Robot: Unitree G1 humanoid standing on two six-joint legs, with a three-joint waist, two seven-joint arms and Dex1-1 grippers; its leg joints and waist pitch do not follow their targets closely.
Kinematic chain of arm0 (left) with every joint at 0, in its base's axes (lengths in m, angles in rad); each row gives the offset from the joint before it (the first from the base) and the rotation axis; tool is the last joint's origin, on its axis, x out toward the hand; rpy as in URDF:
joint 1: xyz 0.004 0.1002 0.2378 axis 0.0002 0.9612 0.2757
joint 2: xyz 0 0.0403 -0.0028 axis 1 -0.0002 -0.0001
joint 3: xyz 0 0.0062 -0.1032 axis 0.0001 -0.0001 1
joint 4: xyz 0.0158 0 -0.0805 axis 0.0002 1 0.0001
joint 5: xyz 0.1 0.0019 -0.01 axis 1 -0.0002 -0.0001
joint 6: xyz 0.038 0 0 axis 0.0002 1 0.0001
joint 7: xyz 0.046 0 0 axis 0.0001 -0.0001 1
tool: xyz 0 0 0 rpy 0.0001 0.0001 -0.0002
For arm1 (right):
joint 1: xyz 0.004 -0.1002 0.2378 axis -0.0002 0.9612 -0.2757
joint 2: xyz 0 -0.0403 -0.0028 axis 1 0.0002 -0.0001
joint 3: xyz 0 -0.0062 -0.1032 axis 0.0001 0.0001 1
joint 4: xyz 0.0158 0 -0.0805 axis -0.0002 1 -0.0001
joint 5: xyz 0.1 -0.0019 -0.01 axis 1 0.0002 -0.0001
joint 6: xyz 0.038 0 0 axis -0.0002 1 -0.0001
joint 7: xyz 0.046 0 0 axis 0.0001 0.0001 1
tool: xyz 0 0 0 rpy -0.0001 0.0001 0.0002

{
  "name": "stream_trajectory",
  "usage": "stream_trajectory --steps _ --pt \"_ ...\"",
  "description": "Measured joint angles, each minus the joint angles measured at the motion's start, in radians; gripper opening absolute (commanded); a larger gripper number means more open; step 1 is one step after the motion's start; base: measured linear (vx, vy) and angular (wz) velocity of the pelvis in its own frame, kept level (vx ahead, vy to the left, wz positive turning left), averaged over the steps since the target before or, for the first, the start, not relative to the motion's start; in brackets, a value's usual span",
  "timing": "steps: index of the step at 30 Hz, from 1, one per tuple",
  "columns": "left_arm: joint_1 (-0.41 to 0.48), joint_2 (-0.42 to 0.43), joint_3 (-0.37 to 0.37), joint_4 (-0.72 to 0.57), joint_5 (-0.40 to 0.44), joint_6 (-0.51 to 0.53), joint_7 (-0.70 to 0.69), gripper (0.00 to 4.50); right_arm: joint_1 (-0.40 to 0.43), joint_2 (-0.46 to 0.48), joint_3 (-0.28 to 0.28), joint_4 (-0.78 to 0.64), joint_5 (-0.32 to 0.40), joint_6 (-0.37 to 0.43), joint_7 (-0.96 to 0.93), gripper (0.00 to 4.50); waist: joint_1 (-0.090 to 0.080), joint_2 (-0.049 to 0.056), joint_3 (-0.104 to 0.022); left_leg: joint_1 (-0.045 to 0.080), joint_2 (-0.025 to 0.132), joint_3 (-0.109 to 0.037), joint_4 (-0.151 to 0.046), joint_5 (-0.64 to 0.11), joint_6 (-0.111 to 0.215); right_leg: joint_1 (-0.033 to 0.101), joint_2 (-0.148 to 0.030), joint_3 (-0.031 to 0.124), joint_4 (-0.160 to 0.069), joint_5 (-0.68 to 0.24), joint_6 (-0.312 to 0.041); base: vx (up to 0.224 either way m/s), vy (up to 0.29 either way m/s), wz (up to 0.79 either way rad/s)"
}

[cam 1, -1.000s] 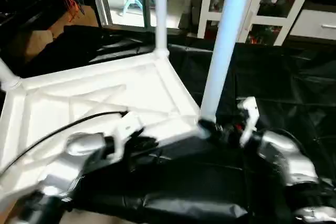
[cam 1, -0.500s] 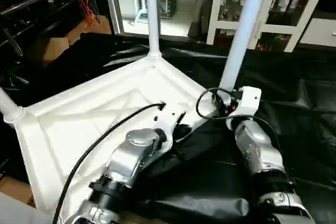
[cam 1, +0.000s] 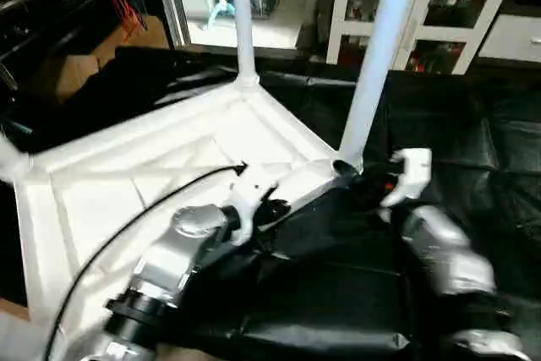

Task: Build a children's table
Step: Rotate leg to tighten

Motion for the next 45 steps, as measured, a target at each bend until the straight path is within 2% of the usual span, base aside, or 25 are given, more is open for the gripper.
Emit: stream_trajectory --steps 3,6,10,12,15,20,22,25,29,35,37,40,45 --pt "0.01 0.047 0.003 -0.014 -0.012 -0.017 -0.056 0.0 0.023 -0.137 0.025 -0.06 0.04 0.06 0.206 4.35 0.001 0.001 0.001 -0.002 0.0 0.001 0.003 -0.003 0.004 0.0 -0.001 0.0 -0.001 0.0 0.0 0.0 0.0 0.0" --pt "0.029 0.076 0.007 -0.027 -0.02 -0.034 -0.099 0.0 0.019 -0.188 0.016 -0.102 0.065 0.084 0.285 4.47 0.001 0.001 0.001 -0.001 0.002 0.001 0.003 -0.003 0.005 0.0 0.001 -0.001 0.0 0.0 -0.001 0.0 0.0 0.0" --pt "0.043 0.092 0.001 -0.047 -0.029 -0.041 -0.138 0.0 0.017 -0.193 0.044 -0.125 0.076 0.093 0.331 4.47 0.009 0.001 0.001 -0.002 0.004 0.001 0.003 -0.003 0.005 0.0 0.002 -0.002 0.0 -0.001 -0.001 0.0 0.0 0.0" --pt "0.047 0.098 -0.005 -0.053 -0.03 -0.044 -0.146 0.0 0.011 -0.196 0.05 -0.127 0.054 0.081 0.33 4.47 0.015 0.001 0.001 -0.002 0.004 0.001 0.005 -0.004 0.006 0.0 0.002 -0.002 0.0 -0.001 -0.001 0.0 0.0 0.0" --pt "0.052 0.102 -0.005 -0.06 -0.032 -0.043 -0.147 0.0 -0.001 -0.196 0.067 -0.119 0.033 0.068 0.329 4.47 0.014 0.0 0.002 -0.002 0.004 0.002 0.008 -0.005 0.008 0.0 0.002 -0.002 0.002 -0.001 -0.001 0.0 0.0 0.0" --pt "0.065 0.108 -0.005 -0.082 -0.041 -0.034 -0.155 0.0 -0.051 -0.185 0.097 -0.05 -0.013 0.027 0.319 4.47 0.012 -0.001 0.002 -0.003 0.006 0.002 0.01 -0.006 0.009 0.0 0.004 -0.002 0.003 -0.002 -0.003 0.0 0.0 0.0" --pt "0.07 0.112 -0.01 -0.095 -0.042 -0.03 -0.167 0.0 -0.083 -0.173 0.121 -0.003 -0.044 0.001 0.295 4.47 0.016 -0.001 0.002 -0.005 0.007 0.002 0.013 -0.007 0.011 0.0 0.004 -0.002 0.003 -0.002 -0.004 0.0 0.0 0.0" --pt "0.074 0.113 -0.026 -0.111 -0.042 -0.029 -0.186 0.0 -0.115 -0.155 0.125 0.043 -0.065 -0.017 0.279 4.47 0.029 -0.001 0.002 -0.007 0.006 0.002 0.016 -0.008 0.013 -0.001 0.002 -0.002 0.003 -0.003 -0.004 0.0 0.0 0.0" --pt "0.076 0.118 -0.027 -0.117 -0.048 -0.025 -0.192 0.0 -0.122 -0.155 0.124 0.065 -0.065 -0.017 0.281 4.09 0.042 -0.001 0.002 -0.008 0.005 0.002 0.02 -0.01 0.015 -0.001 0.002 -0.001 0.005 -0.003 -0.004 0.0 0.0 0.0" --pt "0.077 0.12 -0.026 -0.119 -0.049 -0.015 -0.194 0.0 -0.135 -0.155 0.121 0.111 -0.066 -0.028 0.286 3.7 0.042 -0.002 0.002 -0.009 0.006 0.002 0.021 -0.009 0.015 -0.004 0.002 -0.001 0.008 -0.003 -0.005 0.0 0.0 0.0" --pt "0.075 0.12 -0.025 -0.119 -0.049 -0.013 -0.194 0.0 -0.135 -0.157 0.121 0.111 -0.066 -0.032 0.288 3.36 0.041 -0.002 0.002 -0.011 0.006 0.002 0.023 -0.01 0.015 -0.005 0.002 -0.001 0.009 -0.003 -0.005 0.0 0.0 0.0" --pt "0.072 0.12 -0.024 -0.119 -0.049 -0.013 -0.194 0.0 -0.135 -0.161 0.121 0.111 -0.065 -0.034 0.3 3.27 0.041 -0.002 0.002 -0.016 0.006 0.002 0.027 -0.01 0.015 -0.01 0.001 0.0 0.014 -0.003 -0.005 0.0 0.0 0.0" --pt "0.072 0.121 -0.024 -0.119 -0.049 -0.013 -0.194 0.0 -0.135 -0.155 0.121 0.111 -0.064 -0.034 0.306 2.82 0.043 -0.001 0.002 -0.017 0.006 0.002 0.028 -0.01 0.015 -0.013 0.001 -0.001 0.019 -0.004 -0.007 0.0 0.0 0.0"
